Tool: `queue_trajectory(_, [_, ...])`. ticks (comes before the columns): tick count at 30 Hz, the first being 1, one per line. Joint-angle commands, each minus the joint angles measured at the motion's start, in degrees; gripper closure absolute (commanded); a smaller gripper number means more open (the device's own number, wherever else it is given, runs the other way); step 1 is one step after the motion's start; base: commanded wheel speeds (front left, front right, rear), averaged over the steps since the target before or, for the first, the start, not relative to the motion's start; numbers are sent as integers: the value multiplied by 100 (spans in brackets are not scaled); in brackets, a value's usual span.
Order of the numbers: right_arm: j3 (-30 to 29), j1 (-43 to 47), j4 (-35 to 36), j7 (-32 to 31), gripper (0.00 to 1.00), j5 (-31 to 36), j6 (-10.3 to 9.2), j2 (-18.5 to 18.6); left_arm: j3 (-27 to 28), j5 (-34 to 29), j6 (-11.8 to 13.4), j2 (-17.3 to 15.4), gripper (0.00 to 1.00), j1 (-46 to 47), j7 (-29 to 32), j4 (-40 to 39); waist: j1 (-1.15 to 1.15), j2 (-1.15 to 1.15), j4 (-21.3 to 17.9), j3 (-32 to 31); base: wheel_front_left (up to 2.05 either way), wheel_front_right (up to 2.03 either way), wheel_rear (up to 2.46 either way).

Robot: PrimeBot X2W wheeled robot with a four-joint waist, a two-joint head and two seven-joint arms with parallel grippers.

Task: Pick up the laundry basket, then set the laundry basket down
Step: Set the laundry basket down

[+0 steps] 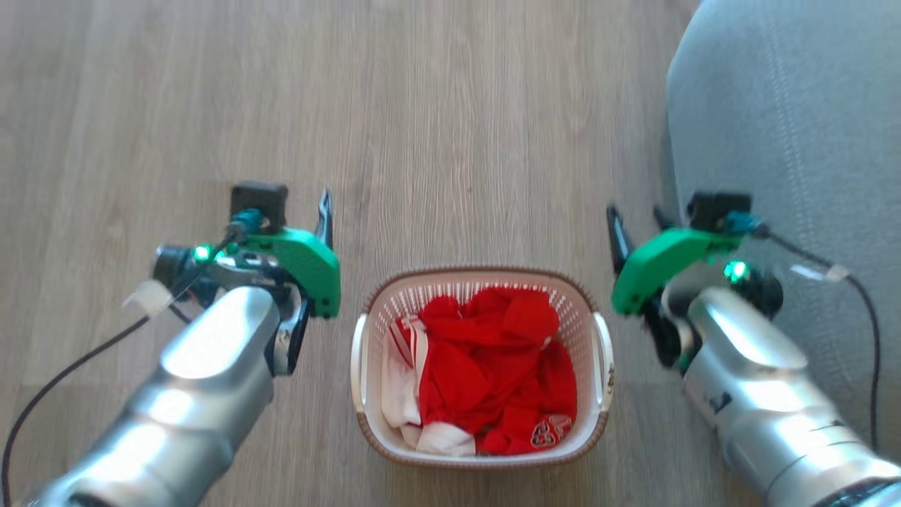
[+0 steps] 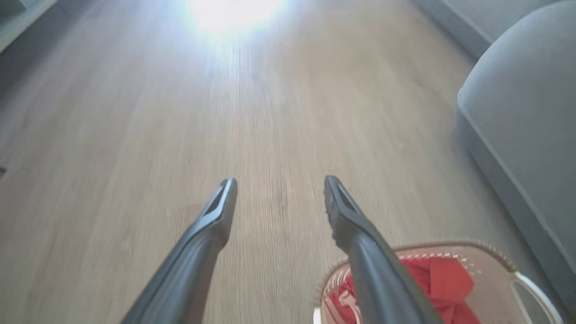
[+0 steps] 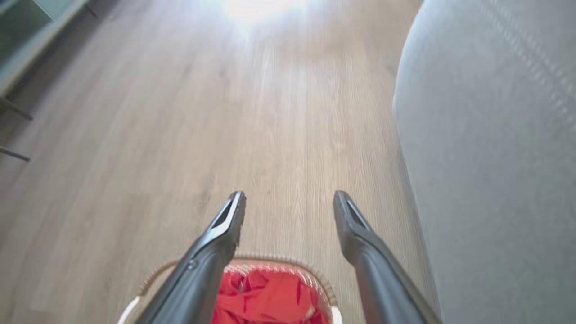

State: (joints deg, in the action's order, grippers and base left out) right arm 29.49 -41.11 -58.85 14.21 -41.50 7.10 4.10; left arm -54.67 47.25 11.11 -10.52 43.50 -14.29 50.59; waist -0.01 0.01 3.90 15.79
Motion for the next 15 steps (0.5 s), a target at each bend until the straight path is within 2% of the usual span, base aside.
queue_trajectory(1, [-139, 64, 365, 75, 0, 250, 39, -15, 378, -254, 99, -259, 0, -159, -69, -358, 1, -1, 7, -184, 0, 0, 0])
queue_trajectory(3, [-567, 279, 978, 76, 0, 968, 39, 58, 1026, -743, 217, -375, 0, -591, -69, -1134, 1, -1, -1, -268, 0, 0, 0])
queue_trajectory(7, [-1544, 1024, 2272, 77, 0, 2019, 39, -50, 2265, -1780, 141, -326, 0, -1495, -70, -2656, 1, -1, -5, -421, 0, 0, 0])
queue_trajectory(10, [-1972, 1560, 3068, 78, 0, 2419, 39, -109, 3041, -2466, -94, -116, 0, -2110, -70, -3508, 1, -1, 0, -535, 0, 0, 0])
queue_trajectory(15, [-2146, 2258, 4149, 78, 0, 2256, 39, -120, 4022, -3178, -676, 359, 0, -2876, -70, -4301, 1, -1, 20, -728, 0, 0, 0])
